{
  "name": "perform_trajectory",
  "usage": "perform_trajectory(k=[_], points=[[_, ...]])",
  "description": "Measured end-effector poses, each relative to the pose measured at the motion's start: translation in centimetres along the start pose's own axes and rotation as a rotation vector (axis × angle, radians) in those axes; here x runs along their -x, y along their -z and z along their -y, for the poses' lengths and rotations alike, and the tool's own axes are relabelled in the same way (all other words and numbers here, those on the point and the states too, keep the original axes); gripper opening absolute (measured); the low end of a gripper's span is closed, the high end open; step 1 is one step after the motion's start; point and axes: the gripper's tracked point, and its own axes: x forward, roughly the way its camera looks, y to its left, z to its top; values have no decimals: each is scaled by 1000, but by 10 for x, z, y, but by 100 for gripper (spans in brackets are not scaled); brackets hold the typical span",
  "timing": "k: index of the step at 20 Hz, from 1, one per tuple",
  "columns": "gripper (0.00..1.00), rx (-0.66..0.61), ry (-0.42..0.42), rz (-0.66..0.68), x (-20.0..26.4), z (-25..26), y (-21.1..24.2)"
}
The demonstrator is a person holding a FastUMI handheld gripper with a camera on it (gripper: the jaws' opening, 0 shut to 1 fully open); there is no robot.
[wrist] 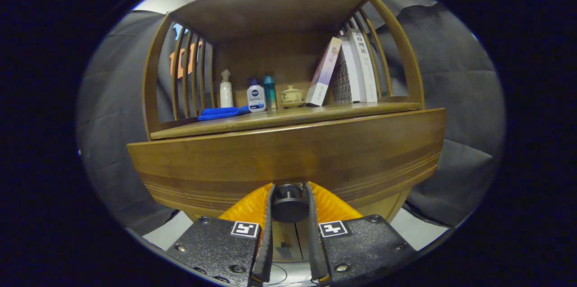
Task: Pull open the drawer, take out the items inside it, and place them on the countertop above the cabinet.
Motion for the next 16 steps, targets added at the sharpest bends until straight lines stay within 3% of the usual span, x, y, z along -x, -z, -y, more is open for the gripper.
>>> perform_trajectory(k=[16], points=[[36,31,-79,-27,118,3,37]])
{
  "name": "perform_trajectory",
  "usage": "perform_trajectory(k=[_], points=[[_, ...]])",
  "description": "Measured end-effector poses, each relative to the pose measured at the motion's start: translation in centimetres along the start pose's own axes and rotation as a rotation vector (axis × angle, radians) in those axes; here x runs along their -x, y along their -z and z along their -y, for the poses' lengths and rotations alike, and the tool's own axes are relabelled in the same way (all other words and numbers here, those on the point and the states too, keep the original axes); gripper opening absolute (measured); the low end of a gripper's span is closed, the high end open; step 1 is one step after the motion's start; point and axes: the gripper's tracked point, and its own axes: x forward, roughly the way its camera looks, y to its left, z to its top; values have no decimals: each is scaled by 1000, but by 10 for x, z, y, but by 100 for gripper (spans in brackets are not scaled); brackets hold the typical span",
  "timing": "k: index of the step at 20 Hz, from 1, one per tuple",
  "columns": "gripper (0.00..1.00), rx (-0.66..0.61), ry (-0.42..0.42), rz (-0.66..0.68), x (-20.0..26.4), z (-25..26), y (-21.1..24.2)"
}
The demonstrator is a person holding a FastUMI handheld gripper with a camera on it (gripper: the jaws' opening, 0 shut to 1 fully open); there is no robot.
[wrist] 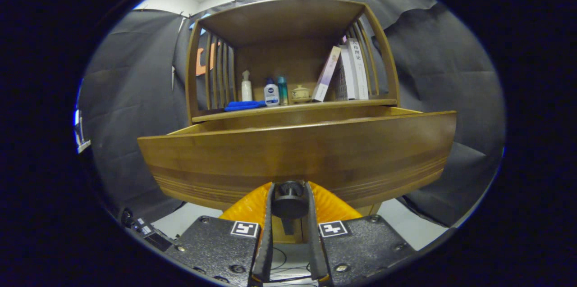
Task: Pull open the drawer, take out the items inside it, and place them on the countertop above the cabinet.
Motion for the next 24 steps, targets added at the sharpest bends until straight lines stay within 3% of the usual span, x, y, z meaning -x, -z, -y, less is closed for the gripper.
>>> perform_trajectory(k=[9,19,21,24], points=[[36,30,-48,-22,49,-2,12],[36,50,-92,-77,57,3,15],[42,22,-91,-133,63,6,14],[57,26,-159,-168,84,-6,-10]])
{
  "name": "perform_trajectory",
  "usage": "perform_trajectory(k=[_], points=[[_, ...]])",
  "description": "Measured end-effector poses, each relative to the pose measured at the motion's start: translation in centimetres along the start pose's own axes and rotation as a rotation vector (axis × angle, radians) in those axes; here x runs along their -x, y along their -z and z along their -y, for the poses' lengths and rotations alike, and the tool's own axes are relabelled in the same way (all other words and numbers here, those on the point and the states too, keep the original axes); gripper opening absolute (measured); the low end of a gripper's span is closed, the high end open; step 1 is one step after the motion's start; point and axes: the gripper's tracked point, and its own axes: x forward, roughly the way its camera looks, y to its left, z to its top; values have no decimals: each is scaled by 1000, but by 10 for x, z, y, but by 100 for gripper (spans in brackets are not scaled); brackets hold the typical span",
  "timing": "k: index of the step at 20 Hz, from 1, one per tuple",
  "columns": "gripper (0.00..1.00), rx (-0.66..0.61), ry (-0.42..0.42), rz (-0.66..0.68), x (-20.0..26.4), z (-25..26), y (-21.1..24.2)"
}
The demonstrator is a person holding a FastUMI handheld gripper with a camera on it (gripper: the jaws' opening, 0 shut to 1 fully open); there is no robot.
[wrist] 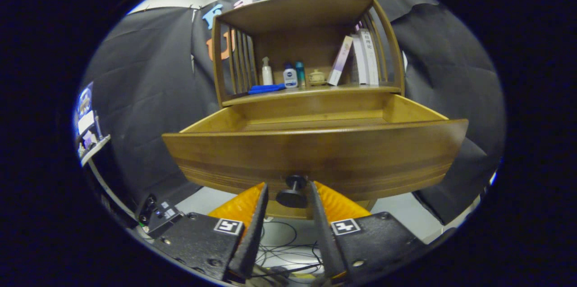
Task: Pull open the drawer, take out the items inside it, and place them on the countertop above the cabinet.
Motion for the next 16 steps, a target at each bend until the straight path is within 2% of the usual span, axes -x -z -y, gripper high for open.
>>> perform_trajectory(k=[5,10,16], points=[[82,61,-74,13,22,-17,-56],[82,74,-138,-22,3,-19,-108],[82,52,-138,-318,-56,6,-113]])
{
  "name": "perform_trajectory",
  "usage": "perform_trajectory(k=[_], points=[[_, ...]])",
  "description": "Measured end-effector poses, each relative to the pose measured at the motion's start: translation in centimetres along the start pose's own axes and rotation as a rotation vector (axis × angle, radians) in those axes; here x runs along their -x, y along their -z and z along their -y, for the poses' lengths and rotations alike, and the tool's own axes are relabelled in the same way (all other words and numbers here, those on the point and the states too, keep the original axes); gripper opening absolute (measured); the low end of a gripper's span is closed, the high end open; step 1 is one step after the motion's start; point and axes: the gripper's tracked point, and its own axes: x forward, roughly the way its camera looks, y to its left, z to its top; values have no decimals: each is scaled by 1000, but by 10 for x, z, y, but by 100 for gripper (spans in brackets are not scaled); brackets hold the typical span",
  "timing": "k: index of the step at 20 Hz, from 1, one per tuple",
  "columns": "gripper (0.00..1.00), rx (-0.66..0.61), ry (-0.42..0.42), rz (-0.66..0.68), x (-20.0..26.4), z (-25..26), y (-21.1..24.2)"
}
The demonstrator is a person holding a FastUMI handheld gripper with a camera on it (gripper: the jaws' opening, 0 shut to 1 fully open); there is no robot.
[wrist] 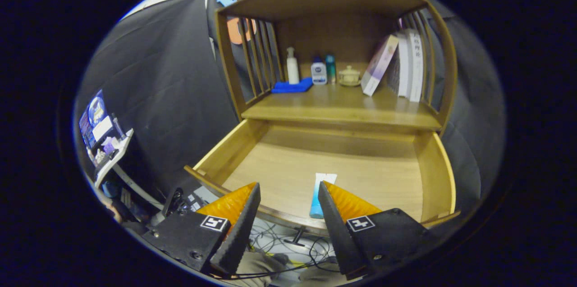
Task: Pull open the drawer, take out the items inside it, and place them on the countertop above the cabinet.
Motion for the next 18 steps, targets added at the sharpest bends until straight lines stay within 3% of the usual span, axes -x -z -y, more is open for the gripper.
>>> perform_trajectory(k=[4,8,12,18], points=[[82,-43,96,-181,-33,29,3],[81,-68,83,-327,-57,29,12],[81,-106,130,-490,-80,37,26],[76,-144,151,-627,-109,43,36]])
